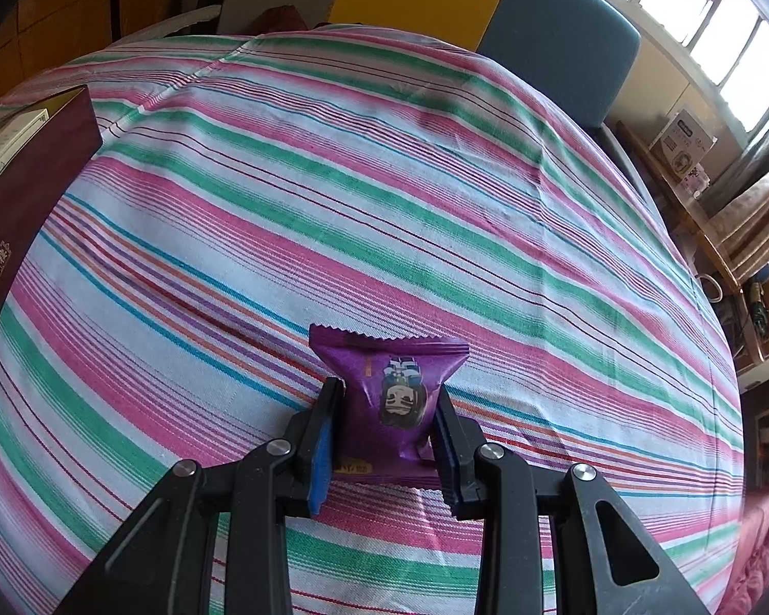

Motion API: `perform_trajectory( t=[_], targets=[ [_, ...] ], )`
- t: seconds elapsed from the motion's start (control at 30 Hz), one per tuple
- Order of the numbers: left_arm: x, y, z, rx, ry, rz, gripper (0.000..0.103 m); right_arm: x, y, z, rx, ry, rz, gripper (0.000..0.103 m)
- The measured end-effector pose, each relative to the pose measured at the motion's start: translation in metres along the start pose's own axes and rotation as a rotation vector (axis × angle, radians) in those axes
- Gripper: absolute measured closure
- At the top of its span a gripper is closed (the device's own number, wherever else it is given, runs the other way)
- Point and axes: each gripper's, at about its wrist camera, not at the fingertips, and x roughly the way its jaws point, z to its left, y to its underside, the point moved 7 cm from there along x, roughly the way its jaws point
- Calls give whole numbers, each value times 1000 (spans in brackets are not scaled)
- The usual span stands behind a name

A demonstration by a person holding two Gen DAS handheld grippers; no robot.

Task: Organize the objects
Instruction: 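Carry the purple packet toward the gold tray with the right gripper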

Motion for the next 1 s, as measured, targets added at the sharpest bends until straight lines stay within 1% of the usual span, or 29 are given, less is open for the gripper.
perform_trajectory(
  t=[0.1,0.17,0.37,0.47,0.53,0.57,0.6,0.67,0.73,0.77,0.83,0.97,1.0],
  targets=[
    [-3,2,-12,58,-6,-20,37,0,0,0,0,3,0,69],
    [-3,0,-15,78,-9,-28,37,-1,0,-1,12,1,4,69],
    [5,7,-12,53,6,13,37,-4,2,0,37,12,28,71],
    [4,7,-12,51,14,7,37,-5,3,2,37,28,28,71],
    [2,6,-11,45,19,-1,37,-6,1,0,43,34,49,71],
    [1,6,-10,41,20,-1,37,-7,-3,2,55,22,61,71],
    [2,5,-10,38,19,-1,37,-12,-5,4,73,-5,58,71],
    [2,6,-8,32,17,2,37,-34,-12,16,83,-45,6,71],
    [3,7,-7,26,17,7,37,-62,-22,35,74,-114,-52,71],
    [4,7,-6,23,18,9,37,-80,-29,52,60,-181,-87,71],
    [3,7,-6,22,20,9,37,-109,-37,94,-3,-269,-136,71],
    [2,5,-6,20,23,1,37,-147,-40,178,-163,-401,-186,71],
    [2,5,-5,17,23,1,37,-151,-39,191,-184,-426,-190,71]
  ],
)
